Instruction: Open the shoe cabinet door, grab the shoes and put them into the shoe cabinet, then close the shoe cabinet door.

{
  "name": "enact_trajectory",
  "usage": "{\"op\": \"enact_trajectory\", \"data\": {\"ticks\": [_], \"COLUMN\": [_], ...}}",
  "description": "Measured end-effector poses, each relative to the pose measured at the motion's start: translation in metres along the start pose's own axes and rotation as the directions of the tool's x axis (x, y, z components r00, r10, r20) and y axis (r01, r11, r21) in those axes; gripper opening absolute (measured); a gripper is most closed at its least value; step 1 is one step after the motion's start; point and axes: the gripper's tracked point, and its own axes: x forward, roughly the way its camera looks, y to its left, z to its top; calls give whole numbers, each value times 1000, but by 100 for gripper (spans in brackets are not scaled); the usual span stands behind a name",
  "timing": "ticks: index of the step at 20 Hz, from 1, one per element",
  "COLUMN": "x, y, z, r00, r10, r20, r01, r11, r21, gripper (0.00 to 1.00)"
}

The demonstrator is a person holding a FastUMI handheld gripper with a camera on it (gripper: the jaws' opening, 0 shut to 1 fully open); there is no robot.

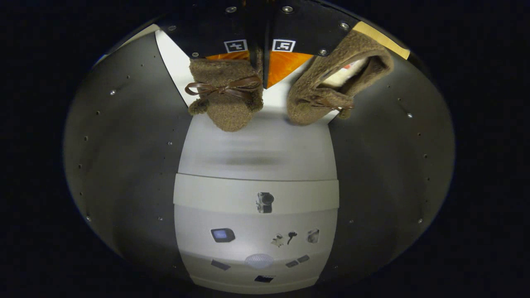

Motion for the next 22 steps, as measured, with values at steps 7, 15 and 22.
{"op": "enact_trajectory", "data": {"ticks": [7, 15, 22], "x": [13, -16, -66], "y": [10, 21, 16], "z": [-13, -8, 2], "r00": [999, 998, 1000], "r10": [29, 38, 14], "r20": [-46, -52, -4], "r01": [-29, -38, -14], "r11": [1000, 999, 997], "r21": [-4, -10, 82], "gripper": [21, 72, 81]}}
